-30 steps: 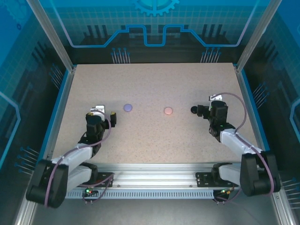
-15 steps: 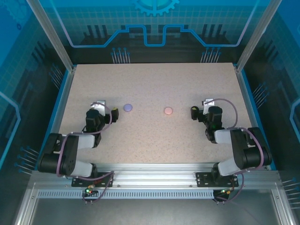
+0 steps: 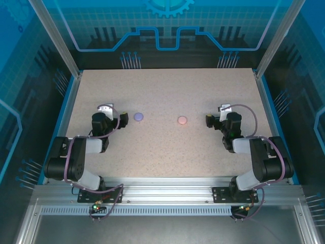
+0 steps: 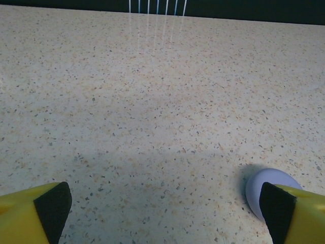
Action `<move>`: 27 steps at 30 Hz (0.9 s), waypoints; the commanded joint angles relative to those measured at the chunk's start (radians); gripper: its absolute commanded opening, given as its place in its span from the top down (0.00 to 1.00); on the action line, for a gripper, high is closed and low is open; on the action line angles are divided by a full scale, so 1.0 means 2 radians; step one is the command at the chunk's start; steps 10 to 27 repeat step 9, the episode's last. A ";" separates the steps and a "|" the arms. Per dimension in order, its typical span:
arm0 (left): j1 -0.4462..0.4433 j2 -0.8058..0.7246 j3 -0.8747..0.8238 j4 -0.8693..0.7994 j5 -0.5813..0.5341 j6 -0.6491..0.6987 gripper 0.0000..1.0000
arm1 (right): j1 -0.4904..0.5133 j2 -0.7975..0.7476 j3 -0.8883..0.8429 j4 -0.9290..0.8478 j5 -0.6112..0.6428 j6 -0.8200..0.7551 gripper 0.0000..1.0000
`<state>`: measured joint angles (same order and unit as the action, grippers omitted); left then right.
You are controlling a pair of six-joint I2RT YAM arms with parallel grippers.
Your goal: Insert wireless bluetooth earbuds into charging case
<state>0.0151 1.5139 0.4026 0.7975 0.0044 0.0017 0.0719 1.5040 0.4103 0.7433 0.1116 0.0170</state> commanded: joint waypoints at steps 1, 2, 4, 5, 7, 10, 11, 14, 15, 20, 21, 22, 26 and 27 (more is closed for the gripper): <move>0.002 0.002 0.007 -0.005 -0.001 -0.004 0.01 | -0.001 0.000 0.008 0.010 -0.001 -0.008 0.00; 0.002 0.003 0.007 -0.005 -0.001 -0.004 0.01 | -0.001 0.000 0.008 0.010 -0.001 -0.008 0.00; 0.000 0.002 0.007 -0.005 -0.002 -0.003 0.01 | -0.005 0.002 0.014 0.001 -0.010 -0.008 0.00; 0.000 0.003 0.007 -0.005 -0.003 -0.003 0.01 | -0.010 0.002 0.016 -0.003 -0.022 -0.006 0.00; -0.001 0.002 0.007 -0.005 -0.003 -0.003 0.01 | -0.011 0.002 0.013 0.000 -0.023 -0.006 0.00; 0.000 0.002 0.006 -0.003 -0.004 -0.003 0.01 | -0.008 0.001 0.010 0.007 -0.019 -0.008 0.00; 0.000 0.002 0.006 -0.003 -0.004 -0.003 0.01 | -0.008 0.001 0.010 0.007 -0.019 -0.008 0.00; 0.000 0.002 0.006 -0.003 -0.004 -0.003 0.01 | -0.008 0.001 0.010 0.007 -0.019 -0.008 0.00; 0.000 0.002 0.006 -0.003 -0.004 -0.003 0.01 | -0.008 0.001 0.010 0.007 -0.019 -0.008 0.00; 0.000 0.002 0.006 -0.003 -0.004 -0.003 0.01 | -0.008 0.001 0.010 0.007 -0.019 -0.008 0.00; 0.000 0.002 0.006 -0.003 -0.004 -0.003 0.01 | -0.008 0.001 0.010 0.007 -0.019 -0.008 0.00; 0.000 0.002 0.006 -0.003 -0.004 -0.003 0.01 | -0.008 0.001 0.010 0.007 -0.019 -0.008 0.00; 0.000 0.002 0.006 -0.003 -0.004 -0.003 0.01 | -0.008 0.001 0.010 0.007 -0.019 -0.008 0.00; 0.000 0.002 0.006 -0.003 -0.004 -0.003 0.01 | -0.008 0.001 0.010 0.007 -0.019 -0.008 0.00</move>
